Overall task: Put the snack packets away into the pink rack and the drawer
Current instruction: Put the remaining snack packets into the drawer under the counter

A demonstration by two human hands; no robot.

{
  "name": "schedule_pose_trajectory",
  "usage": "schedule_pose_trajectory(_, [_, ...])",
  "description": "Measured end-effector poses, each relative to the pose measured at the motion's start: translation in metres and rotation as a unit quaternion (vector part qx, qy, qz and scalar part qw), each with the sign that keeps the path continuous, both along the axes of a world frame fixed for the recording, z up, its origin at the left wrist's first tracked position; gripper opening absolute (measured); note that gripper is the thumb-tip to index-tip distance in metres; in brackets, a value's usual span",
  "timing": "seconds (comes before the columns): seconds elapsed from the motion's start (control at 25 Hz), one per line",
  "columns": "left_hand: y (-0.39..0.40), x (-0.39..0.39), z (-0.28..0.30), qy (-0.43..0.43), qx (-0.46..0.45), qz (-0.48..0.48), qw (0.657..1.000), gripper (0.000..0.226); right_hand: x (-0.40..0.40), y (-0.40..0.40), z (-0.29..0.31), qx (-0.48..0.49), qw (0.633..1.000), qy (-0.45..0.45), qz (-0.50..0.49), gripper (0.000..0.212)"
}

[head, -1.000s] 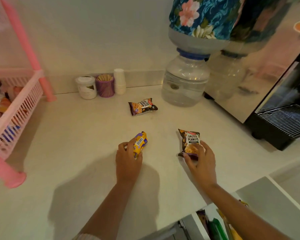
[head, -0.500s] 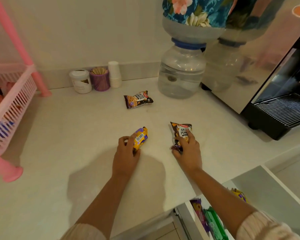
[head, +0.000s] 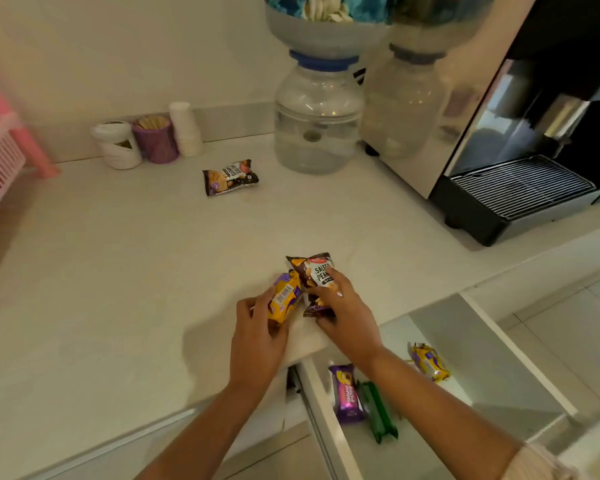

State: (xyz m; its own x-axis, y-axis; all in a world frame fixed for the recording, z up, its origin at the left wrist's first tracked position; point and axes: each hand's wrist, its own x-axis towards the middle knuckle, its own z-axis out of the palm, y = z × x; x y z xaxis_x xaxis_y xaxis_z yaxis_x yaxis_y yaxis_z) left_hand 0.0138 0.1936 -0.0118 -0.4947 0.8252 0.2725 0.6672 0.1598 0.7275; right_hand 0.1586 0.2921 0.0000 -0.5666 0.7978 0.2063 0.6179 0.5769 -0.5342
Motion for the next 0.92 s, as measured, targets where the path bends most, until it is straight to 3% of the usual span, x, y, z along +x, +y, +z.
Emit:
schedule_pose_trajectory(0.12, [-0.014,0.041,-0.003,-0.010,0.025,-0.037,0.999,0.067,0.061,-0.002,0.008,-0.056,0.998,0.041,-0.006,0.047])
schedule_pose_trajectory(0.24, [-0.029,0.084,-0.011,0.037,0.015,-0.094,0.995,0.076,0.130,0.000,0.009,-0.087,0.994,0.052,0.029,0.059])
schedule_pose_trajectory(0.36, [-0.038,0.123,-0.026,0.021,-0.045,-0.143,0.988,0.071,0.191,0.003,-0.003,-0.079,0.991,0.033,0.100,0.065])
schedule_pose_trajectory(0.48, [-0.035,0.149,-0.046,-0.016,-0.152,-0.154,0.976,0.065,0.231,0.009,-0.030,-0.092,0.981,-0.049,0.161,0.061])
schedule_pose_trajectory(0.6, [-0.020,0.163,-0.061,-0.031,-0.256,-0.134,0.957,0.063,0.241,0.026,-0.061,-0.166,0.970,-0.128,0.122,0.050])
schedule_pose_trajectory(0.76, [0.020,0.165,-0.071,-0.037,-0.314,-0.082,0.945,0.056,0.215,0.061,-0.083,-0.245,0.951,-0.179,0.058,0.036])
schedule_pose_trajectory(0.92, [0.057,0.155,-0.092,0.009,-0.377,-0.070,0.923,0.048,0.179,0.079,-0.098,-0.259,0.945,-0.195,0.035,0.045])
